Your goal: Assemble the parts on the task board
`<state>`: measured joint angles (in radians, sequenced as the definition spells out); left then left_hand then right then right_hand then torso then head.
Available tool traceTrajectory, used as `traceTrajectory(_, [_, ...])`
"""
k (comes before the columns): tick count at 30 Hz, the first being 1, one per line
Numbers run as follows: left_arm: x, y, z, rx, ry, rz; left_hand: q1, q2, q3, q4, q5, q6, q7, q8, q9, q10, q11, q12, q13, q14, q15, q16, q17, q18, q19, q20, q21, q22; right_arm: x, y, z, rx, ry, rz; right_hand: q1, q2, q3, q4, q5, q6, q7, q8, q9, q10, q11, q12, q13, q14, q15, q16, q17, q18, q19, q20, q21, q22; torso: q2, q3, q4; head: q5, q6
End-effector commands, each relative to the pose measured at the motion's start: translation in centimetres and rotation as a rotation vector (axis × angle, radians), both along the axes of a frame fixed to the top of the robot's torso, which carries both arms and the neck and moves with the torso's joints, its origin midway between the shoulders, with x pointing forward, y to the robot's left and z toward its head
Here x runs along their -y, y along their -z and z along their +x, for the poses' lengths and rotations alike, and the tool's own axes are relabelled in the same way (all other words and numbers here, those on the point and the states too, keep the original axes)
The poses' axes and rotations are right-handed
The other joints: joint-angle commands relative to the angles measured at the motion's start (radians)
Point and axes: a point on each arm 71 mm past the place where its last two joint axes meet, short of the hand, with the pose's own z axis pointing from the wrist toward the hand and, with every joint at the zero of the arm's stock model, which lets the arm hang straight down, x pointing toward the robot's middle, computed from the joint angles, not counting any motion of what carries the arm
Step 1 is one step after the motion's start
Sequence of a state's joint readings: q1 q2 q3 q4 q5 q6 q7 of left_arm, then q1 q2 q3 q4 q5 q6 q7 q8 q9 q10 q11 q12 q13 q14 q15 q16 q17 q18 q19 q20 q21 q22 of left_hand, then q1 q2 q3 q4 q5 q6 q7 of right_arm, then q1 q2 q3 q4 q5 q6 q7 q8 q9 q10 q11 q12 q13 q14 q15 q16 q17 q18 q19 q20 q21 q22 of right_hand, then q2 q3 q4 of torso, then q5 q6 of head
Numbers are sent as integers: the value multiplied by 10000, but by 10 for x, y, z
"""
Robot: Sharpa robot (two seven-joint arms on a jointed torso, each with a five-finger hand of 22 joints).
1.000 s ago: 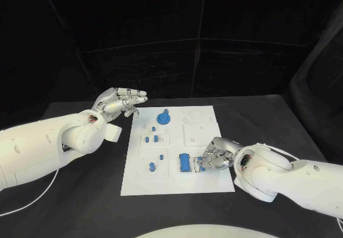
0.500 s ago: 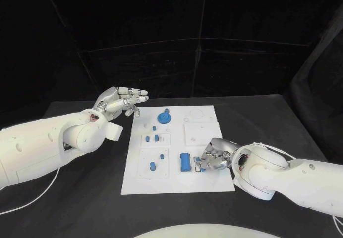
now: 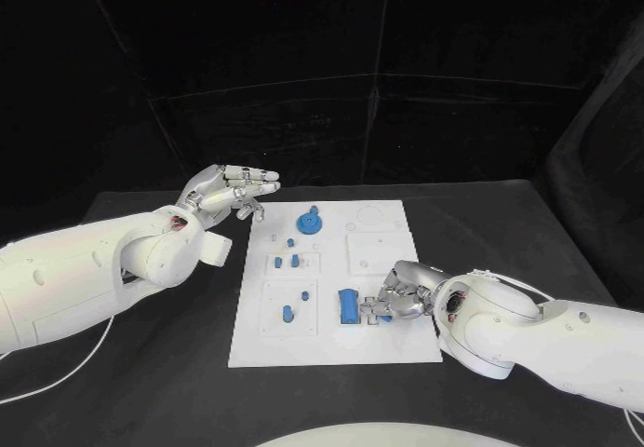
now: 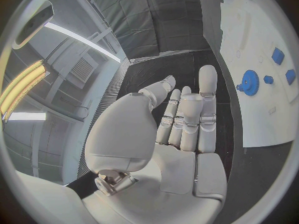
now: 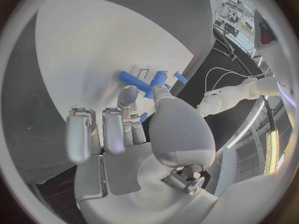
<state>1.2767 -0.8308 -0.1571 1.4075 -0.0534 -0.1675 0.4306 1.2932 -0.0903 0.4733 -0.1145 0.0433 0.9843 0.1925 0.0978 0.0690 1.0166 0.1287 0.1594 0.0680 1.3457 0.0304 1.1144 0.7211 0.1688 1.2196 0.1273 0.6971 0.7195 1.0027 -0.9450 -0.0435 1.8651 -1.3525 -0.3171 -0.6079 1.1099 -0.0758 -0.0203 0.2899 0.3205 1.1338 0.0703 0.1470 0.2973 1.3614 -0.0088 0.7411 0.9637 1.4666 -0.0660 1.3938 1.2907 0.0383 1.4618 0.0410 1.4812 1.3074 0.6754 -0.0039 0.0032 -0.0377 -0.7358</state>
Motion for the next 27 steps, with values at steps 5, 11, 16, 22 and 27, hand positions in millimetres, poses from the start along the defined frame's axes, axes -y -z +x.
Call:
traceTrajectory(5, [1, -1, 0, 2, 99, -83, -25, 42, -59, -11, 60, -5, 21, 22, -16, -69, -21, 61, -12, -92, -7, 31, -11, 143, -34, -8, -61, -14, -2, -2, -1, 218, -206, -129, -276, 172, -338, 3, -334, 105, -21, 52, 62, 54, 14, 81, 62, 547, -53, -6, 33, -14, 81, 24, -20, 1293, -1, 4, -6, -24, -11])
traceTrajectory(11, [1, -1, 0, -7, 97, -78, -25, 42, -59, -11, 60, -5, 21, 22, -16, -69, -21, 61, -12, -92, -7, 31, -11, 143, -34, -8, -61, -14, 0, -3, 0, 318, -277, -274, 927, 406, -99, -592, 647, 116, -55, 70, 110, 42, -34, 44, 63, 549, -98, -4, 45, -14, 84, -20, -21, 1300, 0, 2, -11, -28, -12])
traceTrajectory(16, [1, -1, 0, -12, 87, -71, -20, 46, -60, -15, 60, -15, 24, 18, -18, -81, -19, 68, -13, -94, -5, 35, -18, 143, -32, -8, -64, -18, 2, -3, 0, 443, -311, -416, 1252, 366, -161, -782, 477, 103, -46, 57, 122, 29, -30, 1, 50, 547, -93, -14, 38, -13, 76, -20, -30, 1293, 3, 2, -1, -29, -8])
traceTrajectory(22, [1, -1, 0, -14, 82, -69, -16, 44, -61, -19, 61, -23, 25, 14, -20, -91, -18, 69, -14, -99, -4, 29, -34, 143, -31, -8, -66, -19, 4, -3, 1, 554, -335, -530, 1503, 389, -209, -927, 187, 102, -42, 46, 131, 23, -30, -44, 31, 543, -93, -28, 24, -11, 70, -20, -38, 1288, 6, -1, 5, -36, -27])
traceTrajectory(27, [0, -1, 0, -15, 76, -66, -15, 44, -61, -20, 61, -24, 25, 13, -20, -92, -18, 69, -14, -99, -4, 29, -34, 143, -31, -7, -66, -19, 4, -3, 2, 614, -334, -576, 1527, 416, -234, -933, 100, 99, -37, 41, 133, 23, -25, -52, 30, 542, -90, -33, 21, -10, 68, -18, -41, 1286, 2, -2, 0, -35, -27])
